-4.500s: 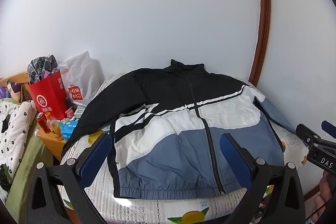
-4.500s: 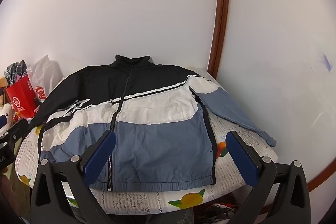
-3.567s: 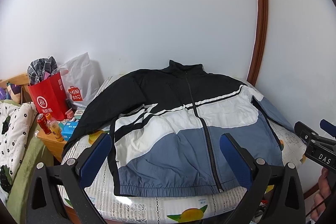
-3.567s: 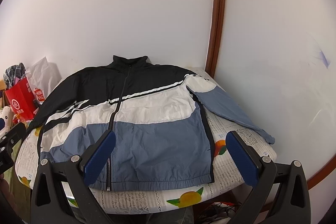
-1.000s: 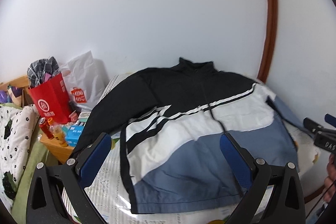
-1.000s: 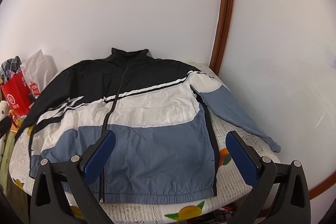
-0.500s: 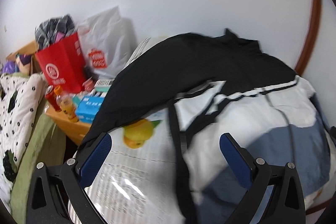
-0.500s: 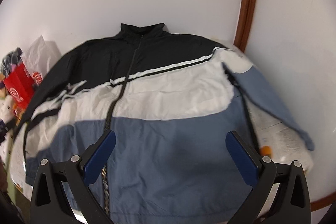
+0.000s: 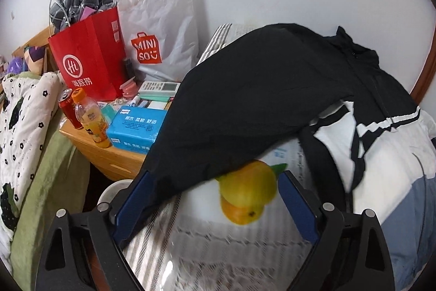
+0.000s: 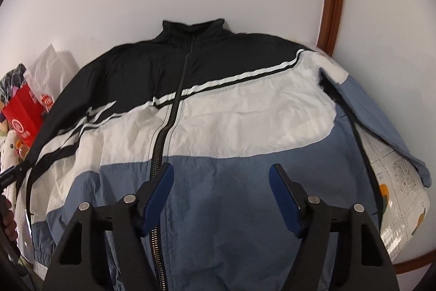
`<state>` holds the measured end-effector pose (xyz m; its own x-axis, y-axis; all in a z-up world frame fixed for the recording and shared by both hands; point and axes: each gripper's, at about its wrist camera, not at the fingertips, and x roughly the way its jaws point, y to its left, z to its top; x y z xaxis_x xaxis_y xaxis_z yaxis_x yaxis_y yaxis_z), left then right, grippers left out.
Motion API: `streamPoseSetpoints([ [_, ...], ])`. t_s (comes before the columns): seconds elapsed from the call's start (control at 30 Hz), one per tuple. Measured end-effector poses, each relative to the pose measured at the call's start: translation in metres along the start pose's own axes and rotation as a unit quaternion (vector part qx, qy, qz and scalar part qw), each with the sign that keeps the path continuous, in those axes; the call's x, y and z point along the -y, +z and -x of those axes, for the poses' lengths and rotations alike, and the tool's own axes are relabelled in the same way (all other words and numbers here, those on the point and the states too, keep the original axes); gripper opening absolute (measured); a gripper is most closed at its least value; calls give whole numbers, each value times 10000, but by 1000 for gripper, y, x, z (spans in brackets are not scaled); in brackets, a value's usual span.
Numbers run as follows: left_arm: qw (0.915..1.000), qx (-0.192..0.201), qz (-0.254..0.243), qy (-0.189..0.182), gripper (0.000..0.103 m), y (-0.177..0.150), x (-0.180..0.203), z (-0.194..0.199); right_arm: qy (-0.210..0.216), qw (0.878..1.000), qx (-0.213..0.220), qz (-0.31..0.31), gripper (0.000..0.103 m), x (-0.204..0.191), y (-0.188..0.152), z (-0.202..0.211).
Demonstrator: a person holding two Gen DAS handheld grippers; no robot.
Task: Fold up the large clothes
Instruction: 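Reach the left tool to the black jacket side and close on it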
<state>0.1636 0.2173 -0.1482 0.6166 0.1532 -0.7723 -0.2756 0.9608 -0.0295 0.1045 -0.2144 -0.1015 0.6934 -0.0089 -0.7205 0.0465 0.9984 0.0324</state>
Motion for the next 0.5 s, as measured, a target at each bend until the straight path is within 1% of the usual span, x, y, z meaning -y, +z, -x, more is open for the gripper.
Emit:
streamPoseSetpoints([
  [0.07,10000,-58,-74,32,86,1,1,-8,-52,10000,-24,57,71,-4,0,-4],
  [0.2,9998,-129,-88,81,83,3,-1,-22,-49,9999,-71,56,71,-9,1,-8],
  [0.23,9998,-156,-55,76,81,3,-1,-25,-12,10000,-73,53,71,-10,1,-9],
  [0.33,9996,-144,-53,221,74,5,1,-30,109,9998,-77,122,71,-16,3,-12],
  [0.4,9996,-144,-49,226,65,7,1,-30,109,9996,-81,230,71,-21,5,-13],
  [0.43,9996,-138,-25,249,53,9,0,-30,102,9995,-70,279,71,-22,7,-14],
  [0.47,9995,-122,0,282,39,11,0,-29,102,9995,-61,307,71,-23,8,-14],
  [0.5,9995,-111,12,285,33,13,-1,-28,114,9994,-50,331,71,-24,10,-14],
])
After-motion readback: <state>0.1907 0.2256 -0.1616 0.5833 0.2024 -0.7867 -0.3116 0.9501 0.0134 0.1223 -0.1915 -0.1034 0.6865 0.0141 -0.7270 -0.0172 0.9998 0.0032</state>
